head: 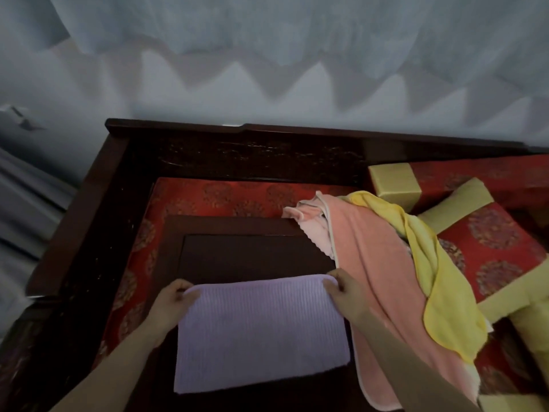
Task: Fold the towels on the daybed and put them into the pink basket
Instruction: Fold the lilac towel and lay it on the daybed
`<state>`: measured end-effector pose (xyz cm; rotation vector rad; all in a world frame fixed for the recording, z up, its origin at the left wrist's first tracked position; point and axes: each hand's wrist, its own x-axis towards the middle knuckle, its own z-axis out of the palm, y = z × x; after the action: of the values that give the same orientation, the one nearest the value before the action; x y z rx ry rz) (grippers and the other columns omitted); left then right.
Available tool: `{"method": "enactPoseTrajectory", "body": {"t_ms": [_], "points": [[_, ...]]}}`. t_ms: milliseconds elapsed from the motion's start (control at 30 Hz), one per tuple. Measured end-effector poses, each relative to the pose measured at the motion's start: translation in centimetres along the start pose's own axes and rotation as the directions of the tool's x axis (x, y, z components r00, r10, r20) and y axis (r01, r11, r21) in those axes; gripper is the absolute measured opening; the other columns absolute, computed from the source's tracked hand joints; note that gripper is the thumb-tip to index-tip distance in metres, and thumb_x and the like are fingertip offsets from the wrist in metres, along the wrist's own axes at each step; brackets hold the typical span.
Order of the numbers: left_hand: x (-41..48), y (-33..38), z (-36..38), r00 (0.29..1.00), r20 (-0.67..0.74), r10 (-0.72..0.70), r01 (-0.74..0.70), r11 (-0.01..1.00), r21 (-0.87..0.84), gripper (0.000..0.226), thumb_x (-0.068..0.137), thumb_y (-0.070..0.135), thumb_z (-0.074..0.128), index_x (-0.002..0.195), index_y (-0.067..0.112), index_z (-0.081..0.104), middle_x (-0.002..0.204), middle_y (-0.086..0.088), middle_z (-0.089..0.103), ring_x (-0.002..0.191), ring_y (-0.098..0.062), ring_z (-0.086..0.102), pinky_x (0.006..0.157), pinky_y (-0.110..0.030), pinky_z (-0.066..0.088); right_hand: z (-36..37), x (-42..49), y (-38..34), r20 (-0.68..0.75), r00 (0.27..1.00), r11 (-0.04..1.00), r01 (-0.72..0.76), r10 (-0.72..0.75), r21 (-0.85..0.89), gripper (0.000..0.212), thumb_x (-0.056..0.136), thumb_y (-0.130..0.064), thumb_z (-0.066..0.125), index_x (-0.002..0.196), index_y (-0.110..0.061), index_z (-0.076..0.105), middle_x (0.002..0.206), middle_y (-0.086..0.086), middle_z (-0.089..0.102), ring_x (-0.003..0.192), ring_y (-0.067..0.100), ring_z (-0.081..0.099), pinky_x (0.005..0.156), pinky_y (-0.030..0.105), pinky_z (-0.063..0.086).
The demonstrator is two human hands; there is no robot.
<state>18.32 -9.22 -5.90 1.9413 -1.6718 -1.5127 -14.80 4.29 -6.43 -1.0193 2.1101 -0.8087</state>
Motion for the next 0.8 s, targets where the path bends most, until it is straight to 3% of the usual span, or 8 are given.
{"method": "enactPoseTrajectory", "body": {"t_ms": [67,133,233,333,500,667,733,800], "points": [[-0.1,0.3,0.9,0.985,-0.163,0.064,-0.048,0.994,0.099,0.019,0.086,0.02,0.064,0.101,0.01,0.058,0.101,-0.011,0.065,0.088,-0.028,0.062,0.073,-0.037,0.051,0.2,0.4,-0.1,-0.014,1.0,0.996,0.017,-0.018,-0.093,0.022,0.087,-0.031,0.061,0.107,-0.021,0.057,0.096,-0.002,0.062,0.086,0.013,0.056,0.077,0.03,0.043],[-1.0,-0.1,2.2,0.92,-0.269,0.283,-0.176,0.915,0.362,0.047,0.081,0.021,0.069,0.123,0.011,0.051,0.123,-0.01,0.056,0.107,-0.025,0.053,0.088,-0.038,0.047,-0.1,-0.2,0.3,0.074,0.992,0.958,0.117,-0.101,-0.26,0.054,0.082,-0.046,0.062,0.131,-0.028,0.045,0.124,-0.012,0.047,0.113,0.007,0.046,0.096,0.03,0.04],[-3.2,-2.6,4.7,0.835,0.026,0.549,-0.435,0.631,0.642,0.082,0.071,0.041,0.068,0.142,0.018,0.035,0.153,0.0,0.032,0.136,-0.023,0.036,0.109,-0.044,0.031,0.6,-2.8,2.3,0.343,0.896,0.764,0.427,-0.283,-0.484,0.085,0.072,-0.074,0.05,0.145,-0.043,0.019,0.154,-0.011,0.02,0.14,0.008,0.018,0.112,0.037,0.02],[-4.1,-5.8,6.2,0.802,0.327,0.5,-0.549,0.4,0.734,0.112,0.061,0.075,0.053,0.151,0.019,0.016,0.161,0.001,0.011,0.148,-0.018,0.007,0.113,-0.048,0.008,2.5,-4.6,4.0,0.413,0.873,0.61,0.48,-0.26,-0.63,0.104,0.063,-0.092,0.034,0.149,-0.04,0.01,0.16,-0.001,0.01,0.146,0.017,0.001,0.109,0.047,0.009],[0.4,-5.3,2.6,0.811,0.323,0.488,-0.524,0.359,0.772,0.098,0.072,0.076,0.045,0.148,0.017,0.03,0.156,-0.004,0.029,0.148,-0.014,0.002,0.115,-0.048,0.002,5.7,-1.1,0.6,0.38,0.897,0.719,0.415,-0.224,-0.557,0.106,0.064,-0.084,0.047,0.147,-0.044,-0.005,0.157,-0.005,-0.02,0.143,0.016,-0.024,0.115,0.048,-0.013],[4.9,-2.7,-1.5,0.851,0.333,0.405,-0.482,0.353,0.802,0.098,0.075,0.084,0.022,0.152,0.026,0.007,0.161,-0.002,0.005,0.145,-0.006,-0.017,0.112,-0.037,-0.024,7.7,3.4,-3.0,0.397,0.891,0.723,0.423,-0.222,-0.546,0.107,0.068,-0.078,0.052,0.147,-0.042,-0.01,0.156,-0.005,-0.027,0.141,0.015,-0.029,0.109,0.047,-0.021],[5.6,-2.1,-2.2,0.842,0.336,0.421,-0.5,0.377,0.78,0.103,0.068,0.089,0.015,0.15,0.03,-0.007,0.159,0.006,-0.016,0.141,-0.002,-0.028,0.11,-0.036,-0.029,7.8,4.4,-3.4,0.422,0.881,0.711,0.436,-0.213,-0.552,0.107,0.067,-0.077,0.053,0.146,-0.043,-0.01,0.156,-0.005,-0.026,0.141,0.015,-0.029,0.111,0.049,-0.019],[5.6,-1.2,-2.3,0.84,0.324,0.436,-0.506,0.413,0.757,0.105,0.067,0.089,0.012,0.15,0.028,-0.005,0.158,0.008,-0.018,0.139,0.001,-0.029,0.11,-0.036,-0.028,7.3,4.2,-4.0,0.429,0.874,0.719,0.448,-0.228,-0.531,0.104,0.068,-0.077,0.052,0.147,-0.042,-0.006,0.157,-0.005,-0.021,0.142,0.014,-0.026,0.114,0.053,-0.015]]}}
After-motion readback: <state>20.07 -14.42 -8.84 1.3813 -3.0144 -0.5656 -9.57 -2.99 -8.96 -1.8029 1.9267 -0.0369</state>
